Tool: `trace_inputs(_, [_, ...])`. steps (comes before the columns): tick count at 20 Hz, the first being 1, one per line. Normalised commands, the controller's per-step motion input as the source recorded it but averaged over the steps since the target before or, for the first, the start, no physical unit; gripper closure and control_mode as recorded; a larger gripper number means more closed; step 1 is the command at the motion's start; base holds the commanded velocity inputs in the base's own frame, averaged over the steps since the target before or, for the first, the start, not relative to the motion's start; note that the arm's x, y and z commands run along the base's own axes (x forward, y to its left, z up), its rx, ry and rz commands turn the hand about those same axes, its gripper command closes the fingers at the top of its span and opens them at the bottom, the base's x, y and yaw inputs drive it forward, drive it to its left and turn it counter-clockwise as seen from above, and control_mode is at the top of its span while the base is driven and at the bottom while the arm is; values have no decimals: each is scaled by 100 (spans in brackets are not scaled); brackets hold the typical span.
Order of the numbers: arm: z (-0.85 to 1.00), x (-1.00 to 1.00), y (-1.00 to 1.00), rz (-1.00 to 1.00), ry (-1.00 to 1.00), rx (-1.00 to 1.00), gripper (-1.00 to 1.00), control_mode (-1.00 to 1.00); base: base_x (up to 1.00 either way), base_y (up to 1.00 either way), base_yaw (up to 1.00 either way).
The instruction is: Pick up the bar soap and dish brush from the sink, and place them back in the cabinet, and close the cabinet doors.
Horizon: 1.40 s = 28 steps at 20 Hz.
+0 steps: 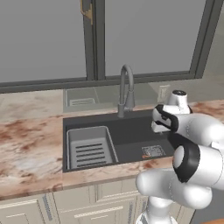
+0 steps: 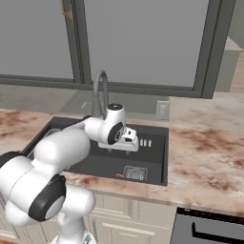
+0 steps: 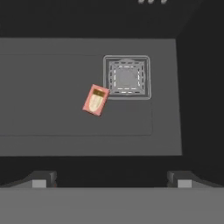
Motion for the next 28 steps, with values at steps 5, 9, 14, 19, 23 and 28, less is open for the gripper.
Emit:
trace_inputs(5, [-8, 10, 3, 0, 2, 0, -100, -100, 0, 0, 0])
trace_inputs(9, [0, 11, 4, 0, 3, 0, -100, -100, 0, 0, 0])
trace_inputs(14, [0, 11, 11, 0, 1, 0, -100, -100, 0, 0, 0])
trace_inputs(19, [0, 20, 8, 0, 0, 0, -100, -100, 0, 0, 0])
trace_inputs(23, [0, 29, 4, 0, 1, 0, -100, -100, 0, 0, 0])
trace_inputs(28, [-2, 26, 1, 0, 2, 0, -100, -100, 0, 0, 0])
